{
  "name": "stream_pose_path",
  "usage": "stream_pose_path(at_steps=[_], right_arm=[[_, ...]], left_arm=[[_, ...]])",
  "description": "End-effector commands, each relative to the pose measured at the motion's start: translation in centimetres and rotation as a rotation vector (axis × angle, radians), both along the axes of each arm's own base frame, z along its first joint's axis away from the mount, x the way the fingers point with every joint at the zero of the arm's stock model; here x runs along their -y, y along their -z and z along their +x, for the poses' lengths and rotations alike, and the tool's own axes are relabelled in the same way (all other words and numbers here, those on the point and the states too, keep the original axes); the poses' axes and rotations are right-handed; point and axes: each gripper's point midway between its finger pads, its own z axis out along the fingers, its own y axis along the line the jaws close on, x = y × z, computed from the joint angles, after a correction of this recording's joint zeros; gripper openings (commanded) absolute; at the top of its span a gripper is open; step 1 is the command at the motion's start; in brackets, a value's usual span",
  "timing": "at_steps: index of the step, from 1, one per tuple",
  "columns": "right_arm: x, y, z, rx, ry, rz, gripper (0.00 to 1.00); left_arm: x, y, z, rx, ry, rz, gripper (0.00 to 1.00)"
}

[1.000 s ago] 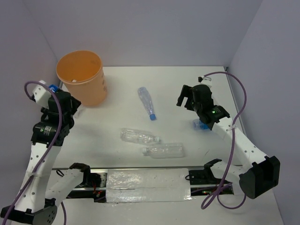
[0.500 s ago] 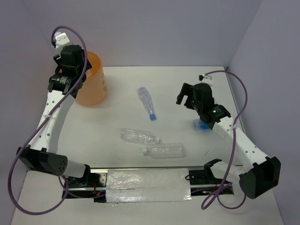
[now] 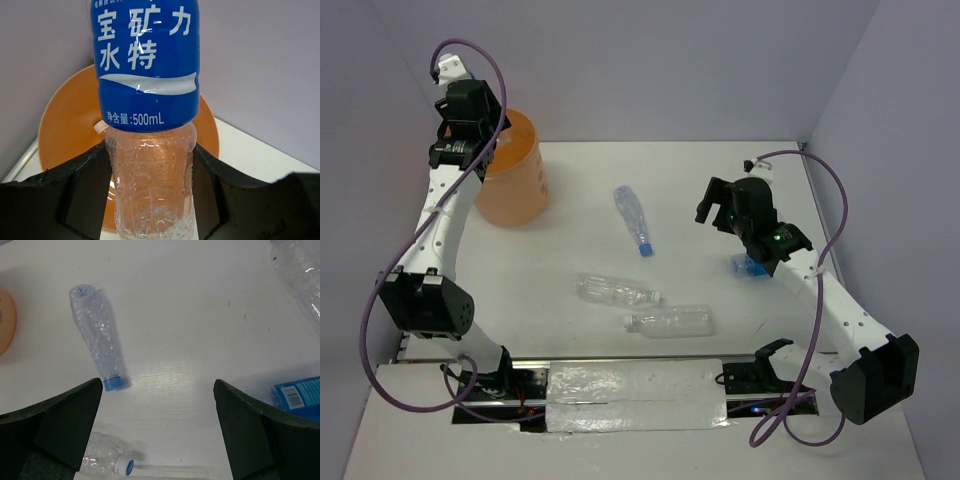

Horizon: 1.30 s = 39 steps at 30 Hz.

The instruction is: Put the plastic bottles in the bin

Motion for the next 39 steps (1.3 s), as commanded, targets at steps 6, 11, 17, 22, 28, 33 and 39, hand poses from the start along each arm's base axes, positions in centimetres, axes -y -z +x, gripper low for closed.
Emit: stream_pose_path(at_steps=[6, 11, 17, 22, 28, 33, 39], right_arm=[[-0.5, -0.8, 0.0, 0.032, -0.025, -0.002, 1.0], [0.2, -0.8, -0.5, 0.032, -0.005, -0.015, 1.0], [0.3, 0.0, -0.9, 0.023, 0.009, 0.004, 1.0], [0.6, 0.3, -1.3, 0.034, 0.023, 0.02, 1.0], [1.0, -1.0, -1.4, 0.061, 0.032, 0.011, 1.0], [1.9, -2.0, -2.0, 0.099, 0.072, 0.015, 1.0], [2.6, -2.7, -2.7, 0.11, 0.092, 0.021, 1.0]], left_arm=[[-1.8, 1.9, 3.3, 0.043, -0.027, -0.089, 0.75], [-1.4, 2.1, 3.8, 0.01, -0.013, -0.089, 0.99], [1.7, -0.9, 0.5, 0.035, 0.038, -0.049, 0.99], [5.8, 0.1, -2.1, -0.058, 0.094, -0.069, 0.99], [14.8, 5.7, -3.5, -0.185, 0.225, -0.121, 0.99], [21.6, 13.4, -3.3, -0.387, 0.278, -0.109, 0.99], [29.6, 20.6, -2.7, -0.493, 0.398, -0.206, 0.99]])
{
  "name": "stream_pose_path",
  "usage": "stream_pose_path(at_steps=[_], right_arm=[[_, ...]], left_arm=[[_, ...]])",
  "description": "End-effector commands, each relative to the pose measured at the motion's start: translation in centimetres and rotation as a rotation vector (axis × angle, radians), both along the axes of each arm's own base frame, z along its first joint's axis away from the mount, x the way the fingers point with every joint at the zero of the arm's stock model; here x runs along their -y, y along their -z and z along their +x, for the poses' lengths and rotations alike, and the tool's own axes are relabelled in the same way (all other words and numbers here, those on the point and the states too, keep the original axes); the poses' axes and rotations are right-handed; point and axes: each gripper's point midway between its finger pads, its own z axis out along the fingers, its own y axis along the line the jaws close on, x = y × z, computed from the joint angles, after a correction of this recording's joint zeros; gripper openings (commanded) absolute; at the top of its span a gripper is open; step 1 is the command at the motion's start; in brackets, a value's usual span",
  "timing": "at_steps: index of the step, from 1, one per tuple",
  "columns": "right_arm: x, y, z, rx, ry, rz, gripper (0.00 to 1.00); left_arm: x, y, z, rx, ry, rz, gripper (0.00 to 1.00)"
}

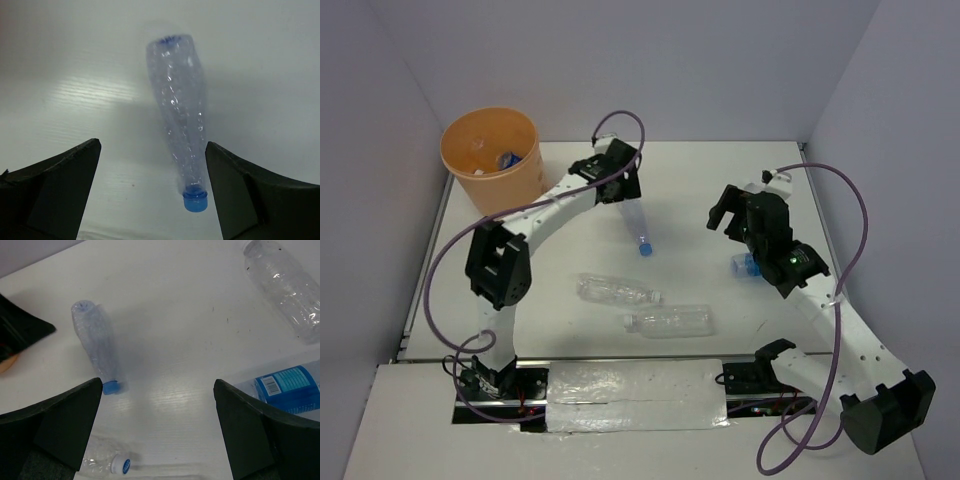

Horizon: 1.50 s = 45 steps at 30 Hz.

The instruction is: Put the plastic bottles in the bin

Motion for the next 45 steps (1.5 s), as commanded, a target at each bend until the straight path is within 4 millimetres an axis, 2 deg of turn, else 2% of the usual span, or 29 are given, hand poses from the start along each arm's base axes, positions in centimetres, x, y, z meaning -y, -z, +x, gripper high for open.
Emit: stream_pose_path(at_steps=[1, 2, 4, 5, 8, 12, 13, 14, 15, 17, 19, 20, 21, 22, 23, 24, 26, 27, 28, 29, 30, 32, 35, 38, 40, 41, 45], right_arm=[[0.6, -1.1, -0.3, 0.024, 0.032, 0.003, 1.0], [0.6, -1.0, -0.4, 0.024, 0.033, 0.001, 1.0], [0.7, -1.1, -0.6, 0.026, 0.034, 0.004, 1.0], [0.7, -1.1, -0.7, 0.026, 0.032, 0.003, 1.0], [0.6, -1.1, -0.8, 0.02, 0.018, -0.005, 1.0], [0.6, -0.6, -0.7, 0.005, 0.02, -0.013, 1.0], [0.6, -0.5, -0.7, 0.001, 0.023, -0.014, 1.0], [0.6, -0.5, -0.7, -0.001, 0.021, -0.011, 1.0], [0.5, -0.4, -0.7, -0.006, 0.019, -0.01, 1.0], [0.5, -0.5, -0.7, -0.003, 0.019, -0.009, 1.0], [0.6, -0.8, -0.8, 0.008, 0.023, -0.007, 1.0], [0.8, -0.8, -0.9, 0.003, 0.03, -0.012, 1.0], [1.1, -1.1, -0.9, 0.009, 0.047, -0.017, 1.0], [1.3, -1.3, -0.9, 0.012, 0.051, -0.021, 1.0], [1.4, -1.5, -0.9, 0.017, 0.053, -0.022, 1.0], [1.4, -1.5, -0.9, 0.021, 0.054, -0.024, 1.0], [1.3, -1.6, -0.8, 0.03, 0.048, -0.021, 1.0], [1.3, -1.8, -0.7, 0.033, 0.047, -0.017, 1.0], [1.0, -1.7, -0.7, 0.032, 0.039, -0.014, 1.0], [1.0, -1.6, -0.5, 0.028, 0.039, -0.014, 1.0], [0.9, -1.4, -0.5, 0.025, 0.037, -0.014, 1.0], [0.5, -1.3, -0.3, 0.024, 0.023, -0.007, 1.0], [0.2, -1.2, 0.0, 0.019, 0.013, -0.005, 1.0], [-0.1, -1.5, 0.4, 0.024, 0.008, -0.003, 1.0], [-0.2, -1.8, 0.5, 0.029, 0.003, -0.004, 1.0], [-0.2, -2.0, 0.6, 0.033, 0.003, -0.003, 1.0], [-0.4, -2.3, 0.8, 0.04, -0.008, -0.004, 1.0]], left_arm=[[3.6, 0.8, 0.4, -0.009, 0.004, -0.121, 0.99], [4.3, 2.3, 0.9, -0.02, 0.006, -0.119, 0.99], [5.2, 2.9, 1.8, -0.024, 0.0, -0.135, 0.98], [5.2, 4.8, 2.0, -0.052, -0.011, -0.112, 0.97], [5.2, 6.7, 3.2, -0.045, -0.052, -0.088, 0.94], [5.1, 9.6, 3.6, -0.075, -0.073, -0.052, 0.87], [5.0, 10.8, 3.6, -0.09, -0.077, -0.039, 0.84], [5.0, 11.3, 3.5, -0.097, -0.08, -0.041, 0.76], [5.0, 11.7, 3.4, -0.104, -0.081, -0.039, 0.72], [5.0, 11.8, 3.2, -0.108, -0.075, -0.036, 0.6], [4.5, 10.1, 3.4, -0.078, -0.077, -0.025, 0.49], [4.2, 8.8, 3.6, -0.057, -0.068, -0.004, 0.4], [3.8, 5.8, 4.2, 0.004, -0.07, -0.003, 0.35], [3.4, 4.1, 4.3, 0.036, -0.032, 0.028, 0.27], [3.1, 2.4, 4.4, 0.07, -0.017, 0.039, 0.24], [2.7, -1.1, 4.5, 0.134, -0.003, 0.027, 0.21], [1.6, -4.9, 4.7, 0.203, 0.032, 0.052, 0.13], [0.4, -8.0, 4.6, 0.251, 0.026, 0.035, 0.09], [-0.5, -9.7, 4.4, 0.269, 0.035, 0.041, 0.03], [-1.2, -11.4, 4.4, 0.293, 0.036, 0.022, 0.0], [-3.1, -14.0, 4.3, 0.333, 0.024, 0.007, 0.0], [-4.8, -17.0, 4.0, 0.383, 0.018, -0.008, 0.0], [-9.6, -23.2, 2.7, 0.509, -0.048, 0.039, 0.0], [-13.5, -26.8, 1.8, 0.596, -0.114, 0.11, 0.0], [-15.4, -27.7, 1.6, 0.615, -0.143, 0.162, 0.0], [-17.3, -28.5, 1.3, 0.634, -0.192, 0.185, 0.0], [-22.0, -29.2, 1.0, 0.644, -0.314, 0.223, 0.0]])
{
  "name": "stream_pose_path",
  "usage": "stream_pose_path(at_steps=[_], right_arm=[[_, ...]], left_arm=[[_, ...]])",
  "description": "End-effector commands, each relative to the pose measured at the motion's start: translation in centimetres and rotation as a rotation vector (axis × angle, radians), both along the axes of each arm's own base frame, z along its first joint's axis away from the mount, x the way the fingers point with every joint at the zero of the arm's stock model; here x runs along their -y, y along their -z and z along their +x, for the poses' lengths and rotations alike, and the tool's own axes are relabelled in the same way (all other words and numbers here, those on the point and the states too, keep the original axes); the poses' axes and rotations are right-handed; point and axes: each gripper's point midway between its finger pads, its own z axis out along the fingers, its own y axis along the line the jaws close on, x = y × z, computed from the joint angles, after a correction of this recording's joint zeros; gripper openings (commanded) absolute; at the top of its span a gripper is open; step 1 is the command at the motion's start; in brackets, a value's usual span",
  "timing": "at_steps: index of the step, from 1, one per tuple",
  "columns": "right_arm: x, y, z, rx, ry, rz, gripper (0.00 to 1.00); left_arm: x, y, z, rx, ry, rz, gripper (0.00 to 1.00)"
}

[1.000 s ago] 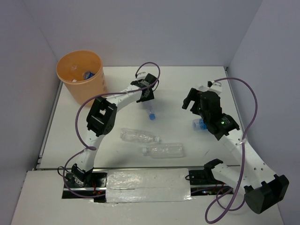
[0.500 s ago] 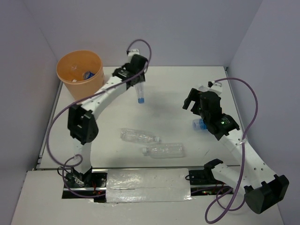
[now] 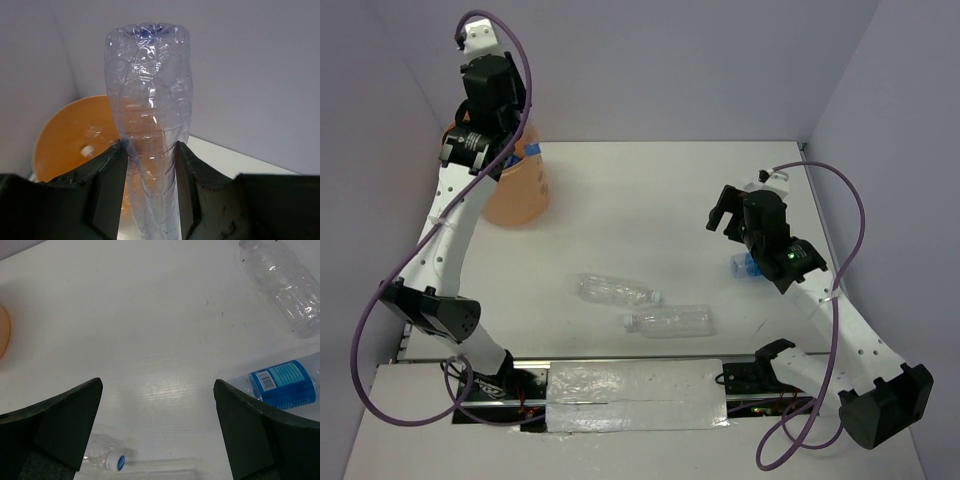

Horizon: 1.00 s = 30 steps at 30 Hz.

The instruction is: Put the plastic bottles in the bin

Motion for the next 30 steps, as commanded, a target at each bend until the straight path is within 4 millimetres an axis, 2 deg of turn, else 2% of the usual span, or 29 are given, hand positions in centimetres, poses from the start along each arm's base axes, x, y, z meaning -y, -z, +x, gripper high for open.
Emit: stream_pose_path(at_steps=[1, 4, 7, 9, 14, 17, 18, 19, 21, 22, 25, 26, 27, 28, 29, 30], right_arm=[[-0.7, -3.2, 0.9, 0.081, -0.018, 0.024, 1.0], [-0.7, -3.3, 0.9, 0.086, -0.022, 0.026, 1.0], [-1.0, -3.1, 1.0, 0.083, -0.033, 0.03, 1.0], [-1.3, -2.8, 1.2, 0.07, -0.039, 0.032, 1.0], [-1.7, -2.6, 1.7, 0.062, -0.048, 0.038, 1.0], [-1.9, -2.4, 1.8, 0.05, -0.054, 0.034, 1.0], [-1.9, -2.4, 1.9, 0.047, -0.054, 0.032, 1.0], [-1.9, -2.4, 1.9, 0.047, -0.052, 0.032, 1.0], [-1.9, -2.4, 2.0, 0.047, -0.051, 0.035, 1.0], [-1.9, -2.4, 1.9, 0.05, -0.051, 0.037, 1.0], [-2.1, -2.3, 1.9, 0.048, -0.056, 0.043, 1.0], [-2.1, -2.3, 1.8, 0.048, -0.057, 0.044, 1.0], [-2.0, -2.4, 1.9, 0.049, -0.055, 0.046, 1.0], [-2.1, -2.3, 1.8, 0.049, -0.061, 0.046, 1.0], [-2.1, -2.4, 1.8, 0.053, -0.061, 0.05, 1.0], [-2.2, -2.4, 1.8, 0.055, -0.062, 0.055, 1.0]], left_arm=[[-5.3, 0.2, 0.0, -0.006, -0.156, 0.063, 0.0], [-7.6, 0.3, 0.2, 0.016, -0.209, 0.052, 0.0], [-10.4, 1.6, 1.2, -0.007, -0.275, 0.053, 0.0], [-11.2, 2.1, 1.7, -0.006, -0.299, 0.049, 0.0], [-14.3, 6.3, 3.9, -0.042, -0.365, 0.029, 0.0], [-14.8, 7.3, 5.2, -0.008, -0.373, 0.014, 0.0], [-16.1, 7.9, 5.3, -0.006, -0.396, 0.007, 0.01], [-16.2, 8.3, 5.8, -0.003, -0.391, -0.002, 0.06], [-16.0, 9.1, 6.3, -0.044, -0.378, 0.0, 0.64], [-15.8, 9.2, 6.3, -0.061, -0.367, -0.007, 0.99], [-14.1, 7.4, 5.5, -0.054, -0.296, -0.028, 0.99], [-13.5, 7.6, 4.9, -0.061, -0.28, -0.026, 0.99], [-11.0, 5.6, 3.4, -0.021, -0.229, -0.025, 0.99], [-9.8, 5.3, 2.5, -0.024, -0.208, -0.021, 0.99], [-8.4, 6.1, 1.6, -0.05, -0.184, -0.016, 0.99], [-5.1, 5.3, 0.1, -0.04, -0.122, -0.028, 0.99]])
